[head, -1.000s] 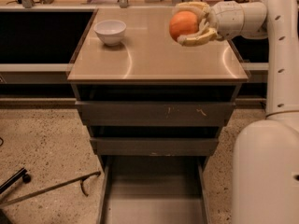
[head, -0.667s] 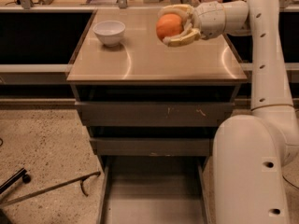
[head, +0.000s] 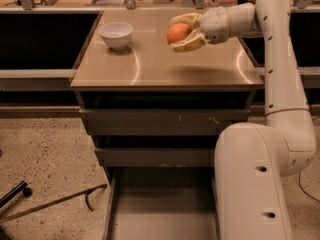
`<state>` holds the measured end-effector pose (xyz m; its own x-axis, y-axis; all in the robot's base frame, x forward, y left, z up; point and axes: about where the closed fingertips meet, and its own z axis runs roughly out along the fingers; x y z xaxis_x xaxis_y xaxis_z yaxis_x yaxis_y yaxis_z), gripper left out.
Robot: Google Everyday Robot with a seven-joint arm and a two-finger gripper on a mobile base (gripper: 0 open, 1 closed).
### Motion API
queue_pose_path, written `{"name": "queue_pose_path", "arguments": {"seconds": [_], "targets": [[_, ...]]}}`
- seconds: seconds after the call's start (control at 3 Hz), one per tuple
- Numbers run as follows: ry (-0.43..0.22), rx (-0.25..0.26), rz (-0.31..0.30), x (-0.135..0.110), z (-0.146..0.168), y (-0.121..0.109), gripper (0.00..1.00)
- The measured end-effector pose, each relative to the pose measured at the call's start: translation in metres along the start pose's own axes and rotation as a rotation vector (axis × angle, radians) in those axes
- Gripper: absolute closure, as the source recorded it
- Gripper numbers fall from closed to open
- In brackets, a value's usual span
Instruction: Pick orange from bottom drawer and place on counter
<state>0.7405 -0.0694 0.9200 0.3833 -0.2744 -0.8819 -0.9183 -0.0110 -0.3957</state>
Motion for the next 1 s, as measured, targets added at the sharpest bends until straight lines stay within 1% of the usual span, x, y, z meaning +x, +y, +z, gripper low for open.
{"name": "queue_pose_path", "arguments": {"seconds": [0.33, 0.67, 1.0], "targets": [[0.092, 0.051, 0.07, 0.028, -0.001, -0.013, 1.0], [0.158, 0.031, 0.131, 0.053, 0.008, -0.009, 1.0], [0.195, -0.035, 0.188, 0.076, 0.024, 0.006, 1.0]]}}
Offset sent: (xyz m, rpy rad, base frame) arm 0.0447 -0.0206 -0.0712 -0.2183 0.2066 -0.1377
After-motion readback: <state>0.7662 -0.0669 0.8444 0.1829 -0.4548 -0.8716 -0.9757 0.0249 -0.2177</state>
